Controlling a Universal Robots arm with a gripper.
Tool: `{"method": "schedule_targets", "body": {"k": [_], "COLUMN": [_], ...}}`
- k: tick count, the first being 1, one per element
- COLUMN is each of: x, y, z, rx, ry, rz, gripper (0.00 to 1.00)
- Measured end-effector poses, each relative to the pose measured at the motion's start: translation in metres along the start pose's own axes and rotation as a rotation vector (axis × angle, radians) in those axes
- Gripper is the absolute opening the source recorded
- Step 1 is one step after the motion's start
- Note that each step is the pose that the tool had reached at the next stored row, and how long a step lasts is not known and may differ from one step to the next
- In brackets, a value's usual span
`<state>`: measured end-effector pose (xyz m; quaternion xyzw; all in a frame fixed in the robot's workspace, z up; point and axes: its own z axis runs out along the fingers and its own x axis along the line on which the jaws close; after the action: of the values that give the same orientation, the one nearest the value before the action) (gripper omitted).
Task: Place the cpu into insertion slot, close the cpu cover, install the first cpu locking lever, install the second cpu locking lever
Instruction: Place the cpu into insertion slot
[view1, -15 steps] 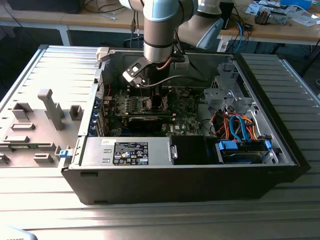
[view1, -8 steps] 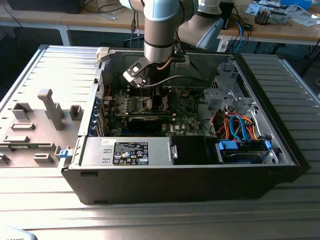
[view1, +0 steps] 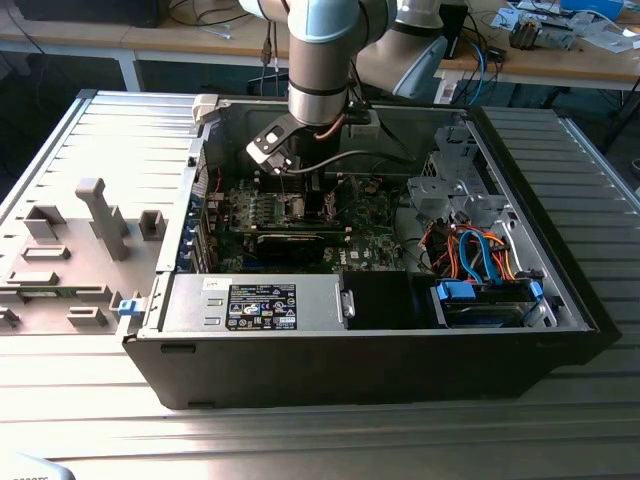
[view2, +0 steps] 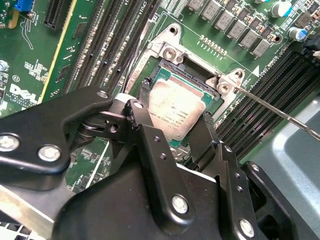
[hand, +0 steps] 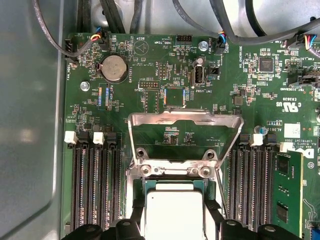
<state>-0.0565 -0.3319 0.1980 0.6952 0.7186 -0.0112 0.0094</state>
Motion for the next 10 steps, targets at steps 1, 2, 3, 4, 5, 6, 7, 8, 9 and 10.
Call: {"method": "schedule_targets", "body": {"k": [1,2,3,4,5,6,7,8,9,10], "x": [0.0,0.0,0.0,0.0,0.0,0.0,0.0,0.0,0.0001,-0.0001], "y": [0.0,0.0001,0.0001,0.0002,0.0002,0.0002,0.0003,0.0003,0.0003,-0.0001], "z": [0.0,0.0,0.0,0.0,0.0,0.0,0.0,0.0,-0.0004,-0.0029], "rx": [0.0,0.0,0.0,-0.0001,-0.0001,-0.0001,0.0,0.0,-0.0002,-0.001], "ry": [0.0,0.0,0.0001,0.0001,0.0,0.0,0.0001,0.0001,0.0001,0.0001], "rz": [0.0,0.0,0.0,0.0,0.0,0.0,0.0,0.0,0.0,0.0], "gripper": [0.55,0.55,0.55,0.55,0.55,0.55,0.55,0.55,0.55,0.55]}}
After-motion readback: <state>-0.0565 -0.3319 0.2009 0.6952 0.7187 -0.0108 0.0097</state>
